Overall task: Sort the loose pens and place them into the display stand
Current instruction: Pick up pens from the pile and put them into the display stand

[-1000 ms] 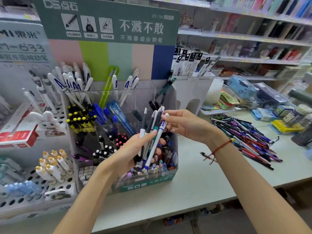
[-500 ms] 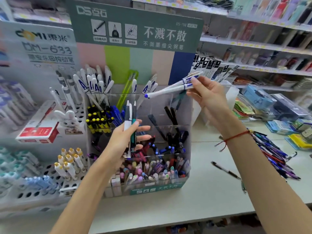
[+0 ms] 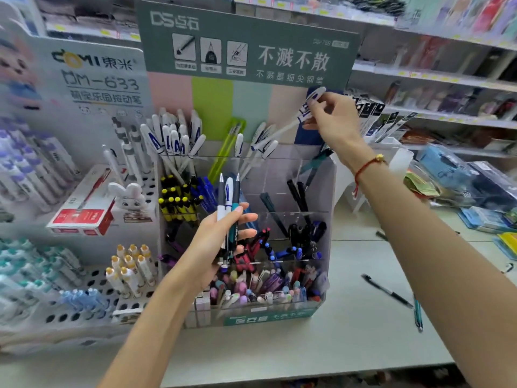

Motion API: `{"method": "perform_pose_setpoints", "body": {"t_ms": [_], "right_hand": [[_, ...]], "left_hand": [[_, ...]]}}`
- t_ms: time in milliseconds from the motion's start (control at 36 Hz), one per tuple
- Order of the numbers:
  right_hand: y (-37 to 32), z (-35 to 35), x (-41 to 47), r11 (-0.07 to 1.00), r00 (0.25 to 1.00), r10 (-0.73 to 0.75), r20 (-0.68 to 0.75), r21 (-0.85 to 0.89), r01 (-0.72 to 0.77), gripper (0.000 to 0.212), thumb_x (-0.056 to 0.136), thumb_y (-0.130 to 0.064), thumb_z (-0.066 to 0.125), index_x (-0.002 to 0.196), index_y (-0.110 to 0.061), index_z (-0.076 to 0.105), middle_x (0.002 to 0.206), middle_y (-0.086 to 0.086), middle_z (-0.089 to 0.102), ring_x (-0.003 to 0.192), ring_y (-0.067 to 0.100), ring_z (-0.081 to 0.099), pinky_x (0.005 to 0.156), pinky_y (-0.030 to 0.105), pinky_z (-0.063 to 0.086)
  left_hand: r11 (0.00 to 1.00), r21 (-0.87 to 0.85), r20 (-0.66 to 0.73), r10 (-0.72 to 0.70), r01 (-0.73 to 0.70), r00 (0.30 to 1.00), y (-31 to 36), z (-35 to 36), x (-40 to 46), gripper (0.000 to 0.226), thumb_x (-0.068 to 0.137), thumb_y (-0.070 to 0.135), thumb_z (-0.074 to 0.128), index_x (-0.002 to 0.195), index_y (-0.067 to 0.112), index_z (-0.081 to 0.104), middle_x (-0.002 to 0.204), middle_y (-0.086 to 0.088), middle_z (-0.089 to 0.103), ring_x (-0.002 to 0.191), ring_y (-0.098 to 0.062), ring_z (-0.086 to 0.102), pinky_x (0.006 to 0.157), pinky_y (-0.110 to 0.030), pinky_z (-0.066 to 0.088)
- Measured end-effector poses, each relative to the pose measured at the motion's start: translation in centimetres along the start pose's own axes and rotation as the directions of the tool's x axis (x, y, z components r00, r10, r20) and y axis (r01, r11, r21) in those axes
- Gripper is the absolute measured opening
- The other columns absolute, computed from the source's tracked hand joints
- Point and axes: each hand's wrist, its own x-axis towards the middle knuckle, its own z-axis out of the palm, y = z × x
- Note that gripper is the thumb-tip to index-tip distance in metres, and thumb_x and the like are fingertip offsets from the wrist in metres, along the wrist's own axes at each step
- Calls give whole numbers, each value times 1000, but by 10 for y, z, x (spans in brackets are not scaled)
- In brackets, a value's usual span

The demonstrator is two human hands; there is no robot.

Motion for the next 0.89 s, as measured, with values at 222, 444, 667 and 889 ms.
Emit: {"method": "perform_pose_setpoints", "body": {"t_ms": [222,444,667,889], "right_hand": [[-1,49,-27,857,948,-274,166,-406,318,17,95,-16,56,99,-2,63,97,16,59,88,35,57,74,39,46],[-5,45,-44,765,911,-214,352,-519,380,37,102,-35,38,124,-14,58,128,12,52,120,32,40,95,42,34],[6,32,-108,902,919,-196,342,-306,306,27,90,-41,60,105,-18,66,94,-4,61,93,12,48,78,29,42],[1,11,-91,987,818,-19,575,143,-78,19,88,-8,66,104,-13,59,94,1,67,81,8,65,77,20,52]], "left_hand": [[994,-93,61,-52,58,997,0,4,4,27,99,30,48,112,13,65,69,5,55,48,-6,46,39,-18,35],[994,-95,132,-48,61,990,1,5,3,30,100,28,46,118,11,61,68,5,50,47,-6,41,39,-18,33],[1000,6,192,-31,30,981,2,12,-1,22,99,27,47,106,13,62,67,4,51,50,-7,43,42,-18,36],[994,97,275,18,-46,961,-1,13,-3,24,97,30,49,100,11,62,71,2,48,53,-7,42,46,-19,35]]}}
